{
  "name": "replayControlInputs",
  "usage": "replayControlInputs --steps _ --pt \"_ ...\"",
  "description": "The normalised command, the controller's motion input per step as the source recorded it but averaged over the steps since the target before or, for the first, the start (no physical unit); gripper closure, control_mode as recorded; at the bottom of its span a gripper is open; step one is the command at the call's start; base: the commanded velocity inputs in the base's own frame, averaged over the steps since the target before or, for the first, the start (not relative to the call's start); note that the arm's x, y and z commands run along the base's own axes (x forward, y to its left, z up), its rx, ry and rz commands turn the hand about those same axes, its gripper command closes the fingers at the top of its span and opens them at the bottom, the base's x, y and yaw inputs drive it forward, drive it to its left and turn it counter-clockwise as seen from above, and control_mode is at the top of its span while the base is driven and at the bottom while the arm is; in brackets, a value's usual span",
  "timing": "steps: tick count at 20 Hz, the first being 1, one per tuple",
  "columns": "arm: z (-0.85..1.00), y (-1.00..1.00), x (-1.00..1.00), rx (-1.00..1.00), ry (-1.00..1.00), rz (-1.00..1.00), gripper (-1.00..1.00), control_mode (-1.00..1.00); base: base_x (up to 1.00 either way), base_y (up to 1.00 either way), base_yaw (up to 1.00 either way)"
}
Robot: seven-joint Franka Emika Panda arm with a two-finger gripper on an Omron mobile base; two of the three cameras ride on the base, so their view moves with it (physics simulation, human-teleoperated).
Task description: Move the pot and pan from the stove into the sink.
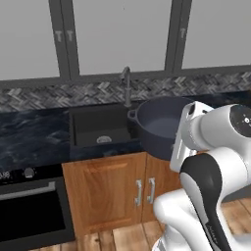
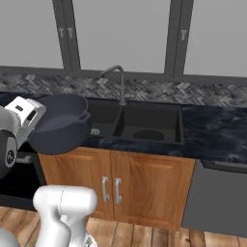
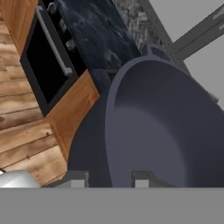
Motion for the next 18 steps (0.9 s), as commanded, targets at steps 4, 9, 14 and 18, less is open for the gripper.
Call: replayControlInputs --steps 4,9,14,18 --pt "0.00 0.00 0.00 0.00 0.00 0.00 1.00 1.00 0.10 0.79 -0.06" --pt "0.00 0.00 0.00 0.00 0.00 0.00 1.00 1.00 0.06 0.64 -0.04" --pt "0.00 0.00 0.00 0.00 0.00 0.00 1.00 1.00 0.06 0.27 -0.03" --pt "0.00 0.00 0.00 0.00 0.00 0.00 1.00 1.00 0.10 0.00 0.00"
